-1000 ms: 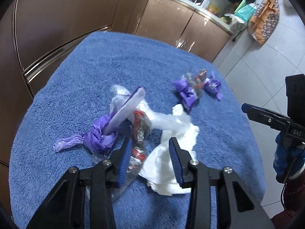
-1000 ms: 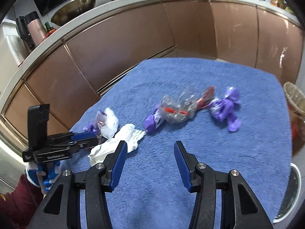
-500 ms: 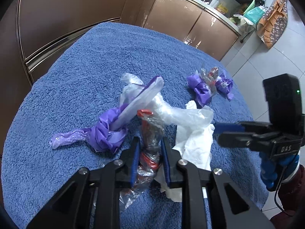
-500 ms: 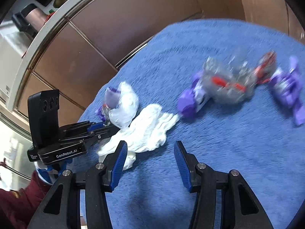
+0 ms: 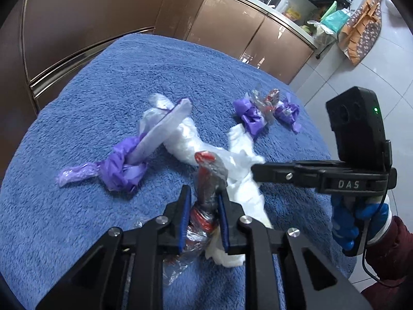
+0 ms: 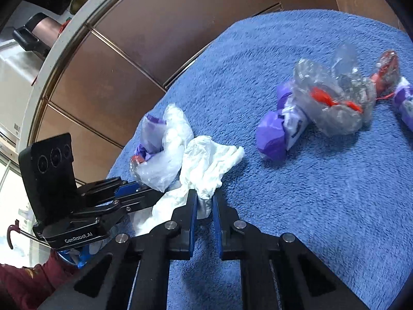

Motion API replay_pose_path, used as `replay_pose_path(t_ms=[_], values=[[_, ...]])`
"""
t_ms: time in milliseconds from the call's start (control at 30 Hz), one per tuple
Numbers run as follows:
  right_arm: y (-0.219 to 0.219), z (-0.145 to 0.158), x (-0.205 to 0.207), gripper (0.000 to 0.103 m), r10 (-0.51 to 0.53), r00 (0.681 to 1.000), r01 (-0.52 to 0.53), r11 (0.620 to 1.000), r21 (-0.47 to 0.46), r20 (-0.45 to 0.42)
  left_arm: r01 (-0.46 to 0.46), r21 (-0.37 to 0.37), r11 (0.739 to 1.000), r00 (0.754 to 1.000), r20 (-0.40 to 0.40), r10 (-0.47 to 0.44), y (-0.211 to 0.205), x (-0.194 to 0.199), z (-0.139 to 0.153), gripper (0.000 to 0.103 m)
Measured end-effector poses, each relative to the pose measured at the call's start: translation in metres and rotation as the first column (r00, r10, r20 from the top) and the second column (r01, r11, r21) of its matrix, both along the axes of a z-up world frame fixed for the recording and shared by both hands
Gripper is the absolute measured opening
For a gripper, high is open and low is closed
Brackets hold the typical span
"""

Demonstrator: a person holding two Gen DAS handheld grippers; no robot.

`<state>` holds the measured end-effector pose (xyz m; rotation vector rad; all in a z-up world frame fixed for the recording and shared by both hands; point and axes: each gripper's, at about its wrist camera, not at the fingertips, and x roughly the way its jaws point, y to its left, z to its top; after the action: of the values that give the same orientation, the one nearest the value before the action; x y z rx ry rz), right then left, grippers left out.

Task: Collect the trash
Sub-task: 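Grasp the clear plastic wrapper with left tool while right tool grasps white tissue, then carry both items over the bin and open both tools to drop them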

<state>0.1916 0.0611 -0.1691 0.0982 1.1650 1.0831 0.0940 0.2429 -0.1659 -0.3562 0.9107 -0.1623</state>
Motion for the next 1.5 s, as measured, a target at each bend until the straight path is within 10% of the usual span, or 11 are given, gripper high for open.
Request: replay_pose_path(t_ms=[367, 833, 1200, 1500], values=[[-0.055, 0.055, -0.018, 0.008, -0.105, 0.979, 0.1, 0.994, 0.035, 0.176, -0.03, 0.016, 0.999, 0.997, 0.078, 0.029, -0.005, -0.038, 0.037, 0.018], [-0.197, 0.128, -0.08, 0.009, -0.335, 0.864, 0.301, 0.942, 0.148, 0.376, -0.033, 0.071, 0.997, 0.974, 0.228, 0.016, -0.049, -0.086, 0.116, 0.017], [-0.31, 0.16, -0.122, 0.009, -0.606, 0.632, 0.561, 0.788, 0.256, 0.483, 0.019, 0.094, 0.995, 0.954, 0.297, -0.046, -0.1, -0.064, 0.18, 0.017], [-0.383, 0.14, -0.124, 0.009, -0.723, 0.443, 0.748, 0.624, 0.226, 0.529, 0.254, 0.11, 0.961, 0.93, 0.243, -0.274, -0.231, 0.009, 0.175, 0.017]])
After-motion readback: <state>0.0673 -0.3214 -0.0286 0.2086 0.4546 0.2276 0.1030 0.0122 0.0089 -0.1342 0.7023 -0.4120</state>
